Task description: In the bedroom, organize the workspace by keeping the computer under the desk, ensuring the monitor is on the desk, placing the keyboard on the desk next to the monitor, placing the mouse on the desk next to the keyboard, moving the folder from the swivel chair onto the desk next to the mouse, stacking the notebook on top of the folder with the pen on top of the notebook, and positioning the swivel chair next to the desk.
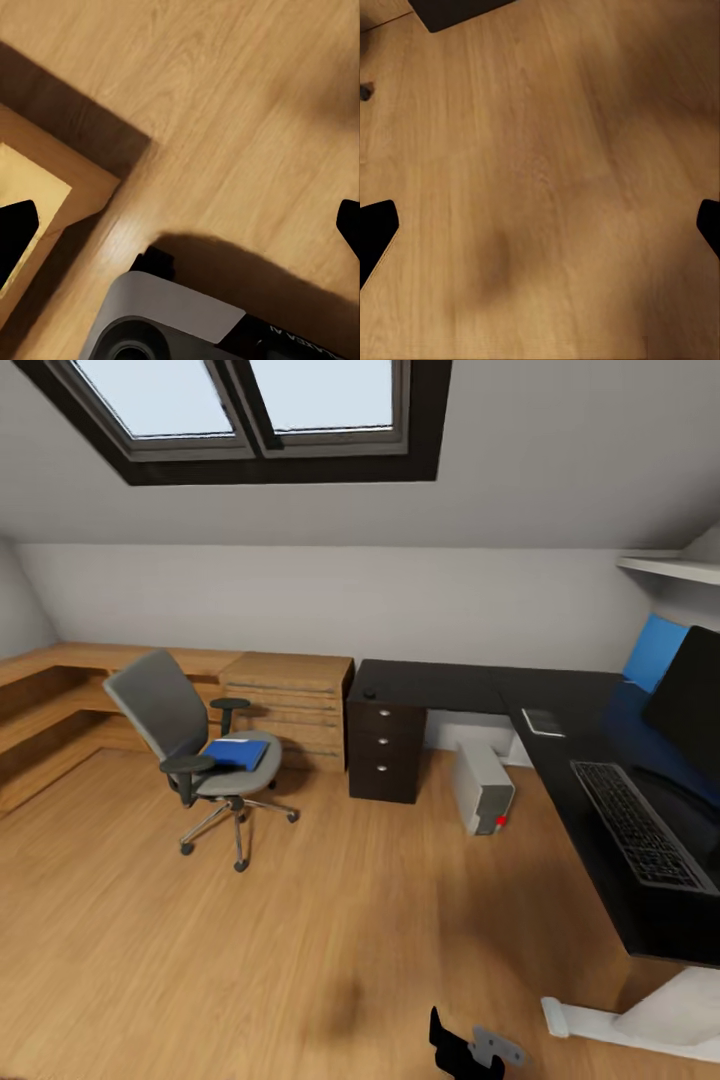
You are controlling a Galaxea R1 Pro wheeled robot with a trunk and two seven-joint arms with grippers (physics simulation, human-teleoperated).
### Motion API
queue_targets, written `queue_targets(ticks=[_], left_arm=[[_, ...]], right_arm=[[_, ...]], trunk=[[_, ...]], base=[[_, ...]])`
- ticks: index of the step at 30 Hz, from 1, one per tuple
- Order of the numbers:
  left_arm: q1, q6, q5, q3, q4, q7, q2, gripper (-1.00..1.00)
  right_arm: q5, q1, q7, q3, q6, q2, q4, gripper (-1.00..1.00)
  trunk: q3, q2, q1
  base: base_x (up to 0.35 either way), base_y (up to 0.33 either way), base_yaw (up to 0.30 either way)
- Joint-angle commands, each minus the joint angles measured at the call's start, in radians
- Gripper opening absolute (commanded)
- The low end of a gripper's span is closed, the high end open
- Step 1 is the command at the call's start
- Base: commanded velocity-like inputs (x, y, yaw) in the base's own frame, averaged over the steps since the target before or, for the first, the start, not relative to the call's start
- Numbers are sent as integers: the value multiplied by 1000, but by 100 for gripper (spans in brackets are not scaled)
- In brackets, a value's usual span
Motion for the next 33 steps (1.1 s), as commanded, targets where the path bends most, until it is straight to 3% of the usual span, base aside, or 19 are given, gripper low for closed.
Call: queue_targets(ticks=[1,15,25,33], left_arm=[[-1,-5,5,-8,-4,8,1,100],[-1,-5,5,-8,-4,8,3,100],[-1,-5,6,-8,-4,9,3,100],[-1,-5,6,-8,-3,9,3,100]], right_arm=[[-11,-1,6,7,-4,0,2,100],[-12,-1,6,6,-3,-4,2,100],[-12,-1,7,6,-3,-5,2,100],[-11,1,9,7,-4,-5,2,100]], trunk=[[-1,-1,1],[-1,-1,1],[-1,-1,1],[2,-1,1]], base=[[298,138,246],[284,79,60],[32,1,-10],[0,0,-194]])
